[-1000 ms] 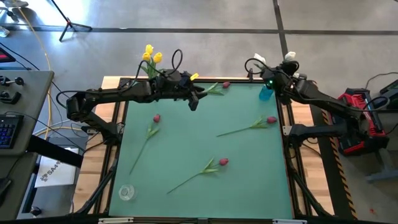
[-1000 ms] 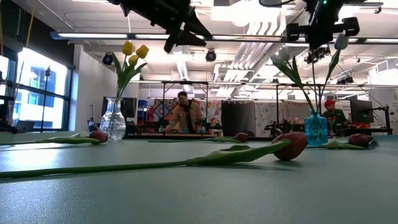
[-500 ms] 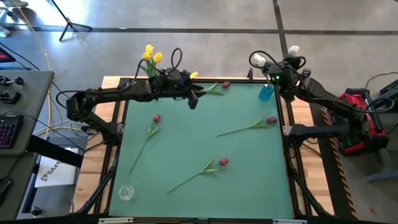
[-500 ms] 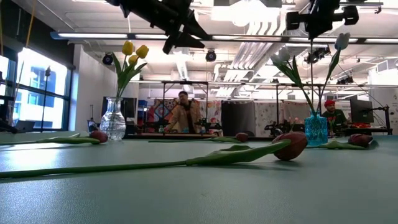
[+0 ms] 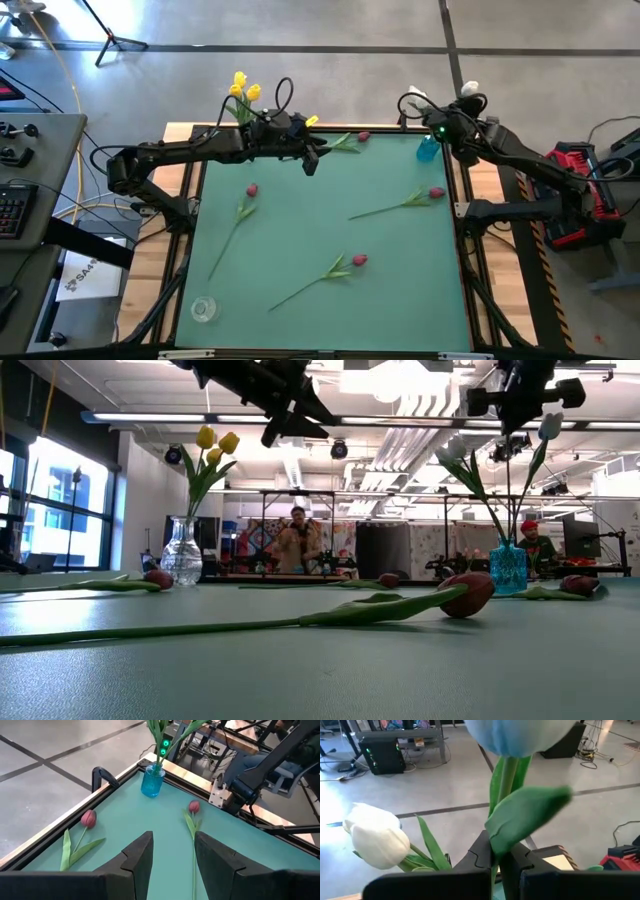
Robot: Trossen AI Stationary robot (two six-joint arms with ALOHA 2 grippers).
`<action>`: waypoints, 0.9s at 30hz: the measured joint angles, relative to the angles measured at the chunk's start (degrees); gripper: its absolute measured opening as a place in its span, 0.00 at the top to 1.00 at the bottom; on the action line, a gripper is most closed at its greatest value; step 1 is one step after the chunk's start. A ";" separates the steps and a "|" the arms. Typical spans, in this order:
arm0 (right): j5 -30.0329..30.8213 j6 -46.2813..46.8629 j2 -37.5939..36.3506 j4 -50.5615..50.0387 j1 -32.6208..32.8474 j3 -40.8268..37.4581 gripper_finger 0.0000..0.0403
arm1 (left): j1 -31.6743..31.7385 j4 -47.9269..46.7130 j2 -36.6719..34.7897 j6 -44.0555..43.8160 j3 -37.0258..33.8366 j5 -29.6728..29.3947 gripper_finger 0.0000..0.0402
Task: Sort flowers into vase by color
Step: Put the white flower into the blue vase, then put the top red flower into the blue vase
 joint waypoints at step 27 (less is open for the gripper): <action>-5.64 -12.39 -1.86 0.28 -2.12 8.01 0.42 | 3.32 -4.95 0.00 2.60 0.00 -2.65 0.67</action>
